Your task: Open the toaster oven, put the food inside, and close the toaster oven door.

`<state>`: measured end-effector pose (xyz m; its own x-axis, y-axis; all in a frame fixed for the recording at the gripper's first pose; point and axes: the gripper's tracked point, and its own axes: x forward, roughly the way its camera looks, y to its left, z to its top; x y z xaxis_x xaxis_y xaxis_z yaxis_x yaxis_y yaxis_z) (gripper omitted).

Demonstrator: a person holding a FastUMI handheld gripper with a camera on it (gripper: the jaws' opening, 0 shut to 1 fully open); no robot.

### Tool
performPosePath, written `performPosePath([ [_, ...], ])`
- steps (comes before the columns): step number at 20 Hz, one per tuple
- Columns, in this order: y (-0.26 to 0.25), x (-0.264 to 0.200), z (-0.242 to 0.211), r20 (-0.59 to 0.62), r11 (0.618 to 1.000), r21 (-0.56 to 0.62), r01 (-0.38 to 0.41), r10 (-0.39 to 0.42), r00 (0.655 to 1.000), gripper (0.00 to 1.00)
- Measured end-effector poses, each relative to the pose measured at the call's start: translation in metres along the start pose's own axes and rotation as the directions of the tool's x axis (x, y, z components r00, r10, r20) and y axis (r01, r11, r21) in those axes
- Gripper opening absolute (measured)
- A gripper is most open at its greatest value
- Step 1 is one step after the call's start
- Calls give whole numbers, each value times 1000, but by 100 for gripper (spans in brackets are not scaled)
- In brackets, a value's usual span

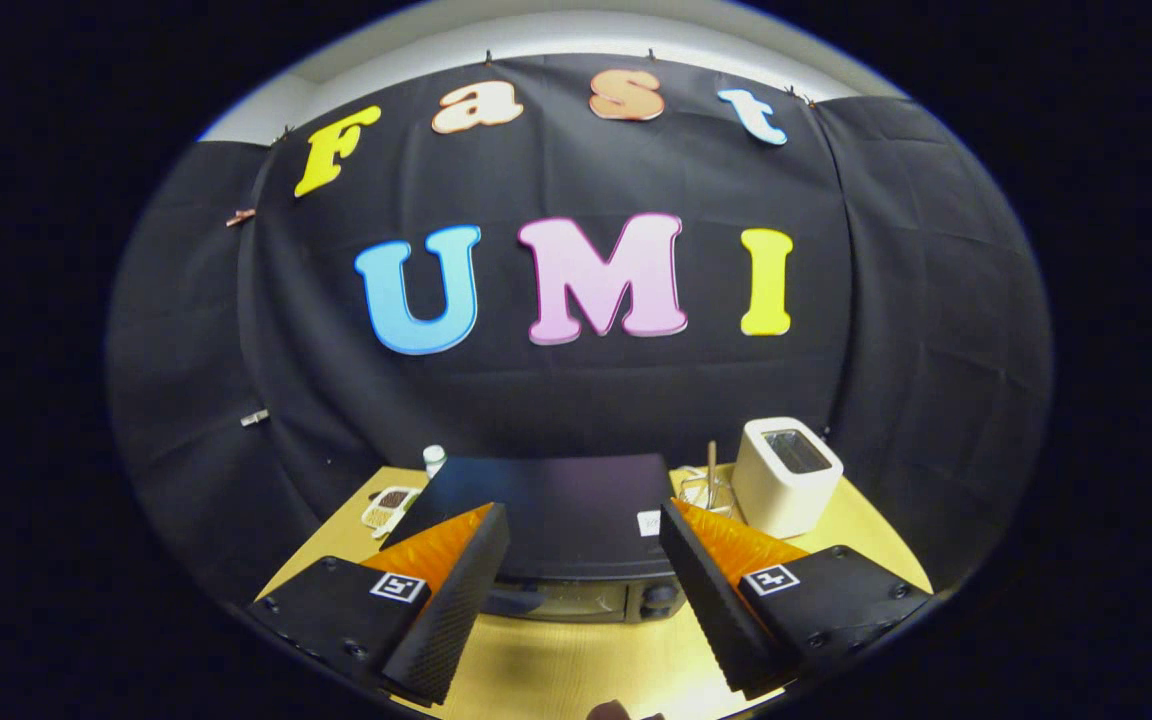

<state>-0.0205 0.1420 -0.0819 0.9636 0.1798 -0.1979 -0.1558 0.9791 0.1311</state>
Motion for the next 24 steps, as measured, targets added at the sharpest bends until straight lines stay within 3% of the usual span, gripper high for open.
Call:
performPosePath([
  [6, -56, -22, 84, 148, 1000, -12, 9, -7, 989, 99],
  [15, -175, -54, 175, 345, 992, -37, 120, -100, 933, 98],
  [24, -226, -75, 181, 323, 995, 42, 94, -102, 941, 98],
])
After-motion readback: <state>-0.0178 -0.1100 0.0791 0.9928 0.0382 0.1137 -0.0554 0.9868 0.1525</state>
